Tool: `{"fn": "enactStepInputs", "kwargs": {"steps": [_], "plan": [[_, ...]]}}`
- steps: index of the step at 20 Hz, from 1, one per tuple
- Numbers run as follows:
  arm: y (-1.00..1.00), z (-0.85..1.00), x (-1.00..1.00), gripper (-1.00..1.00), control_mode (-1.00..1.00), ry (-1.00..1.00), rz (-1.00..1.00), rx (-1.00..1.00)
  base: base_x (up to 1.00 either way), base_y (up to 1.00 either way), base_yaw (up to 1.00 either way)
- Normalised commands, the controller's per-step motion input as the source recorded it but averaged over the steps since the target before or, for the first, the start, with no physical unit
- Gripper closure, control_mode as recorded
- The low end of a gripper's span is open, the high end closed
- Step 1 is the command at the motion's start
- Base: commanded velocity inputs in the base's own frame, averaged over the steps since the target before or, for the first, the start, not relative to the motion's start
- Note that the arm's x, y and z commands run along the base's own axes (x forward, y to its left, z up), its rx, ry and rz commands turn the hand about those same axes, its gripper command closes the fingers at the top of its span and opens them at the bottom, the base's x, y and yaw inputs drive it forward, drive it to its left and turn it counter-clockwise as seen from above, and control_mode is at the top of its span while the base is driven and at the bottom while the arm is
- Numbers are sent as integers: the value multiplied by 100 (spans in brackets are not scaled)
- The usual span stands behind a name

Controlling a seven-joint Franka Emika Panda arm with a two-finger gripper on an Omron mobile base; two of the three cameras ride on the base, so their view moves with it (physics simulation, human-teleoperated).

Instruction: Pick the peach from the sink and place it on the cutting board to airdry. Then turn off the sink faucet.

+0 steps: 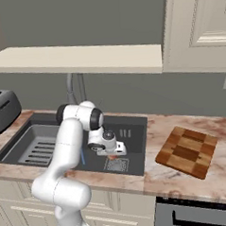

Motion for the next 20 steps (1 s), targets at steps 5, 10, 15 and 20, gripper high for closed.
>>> {"fn": "enactStepInputs", "kwargs": {"steps": [5,10,15,20], "plan": [[0,-20,9,100,-100,1,0,0,0,0,0],[-1,2,0,100,-100,0,0,0,0,0,0],[-6,22,-9,100,-100,0,0,0,0,0,0],[-15,42,-27,100,-100,-3,2,1,0,0,0]]}}
